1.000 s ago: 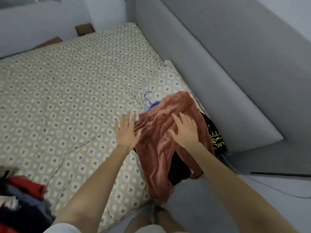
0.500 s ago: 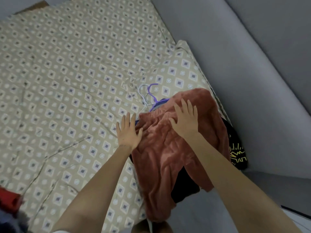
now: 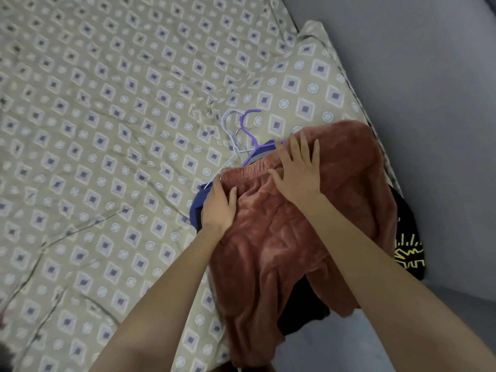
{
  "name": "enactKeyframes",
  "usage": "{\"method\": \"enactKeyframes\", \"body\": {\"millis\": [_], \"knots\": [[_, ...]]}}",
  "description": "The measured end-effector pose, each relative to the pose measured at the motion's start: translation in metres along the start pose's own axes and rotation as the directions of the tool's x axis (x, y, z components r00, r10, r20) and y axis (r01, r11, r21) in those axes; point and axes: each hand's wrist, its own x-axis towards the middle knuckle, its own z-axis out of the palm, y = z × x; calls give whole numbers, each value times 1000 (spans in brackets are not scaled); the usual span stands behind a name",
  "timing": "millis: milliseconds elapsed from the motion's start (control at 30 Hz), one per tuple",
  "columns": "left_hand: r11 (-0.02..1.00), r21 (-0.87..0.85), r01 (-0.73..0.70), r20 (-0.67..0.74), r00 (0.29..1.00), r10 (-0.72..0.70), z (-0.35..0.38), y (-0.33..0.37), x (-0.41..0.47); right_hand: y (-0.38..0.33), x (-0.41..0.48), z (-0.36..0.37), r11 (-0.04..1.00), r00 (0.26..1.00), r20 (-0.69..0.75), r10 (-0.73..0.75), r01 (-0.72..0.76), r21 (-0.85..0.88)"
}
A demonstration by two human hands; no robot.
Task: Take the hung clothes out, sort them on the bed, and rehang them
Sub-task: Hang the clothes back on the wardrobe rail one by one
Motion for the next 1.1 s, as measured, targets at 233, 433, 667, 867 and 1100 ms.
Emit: {"method": "enactKeyframes", "body": {"millis": [233,433,667,867,1100], "knots": [[995,-51,80,-87,993,-84,-24,24,-20,-3,-17,-18,996,999,29,28,-31,80],[997,-68,-45,-260,965,26,-93,66,-73,-7,-27,-89,965,996,-62,56,-39,258],[980,-19,-200,-245,951,189,-156,108,-125,7,-55,-171,936,978,-156,139,-78,344],[943,13,-333,-175,928,330,-179,140,-162,28,-127,-225,857,927,-165,338,-230,461],[821,-7,-571,-18,821,571,-180,174,-213,35,-256,-260,728,743,-240,625,-445,521]]}}
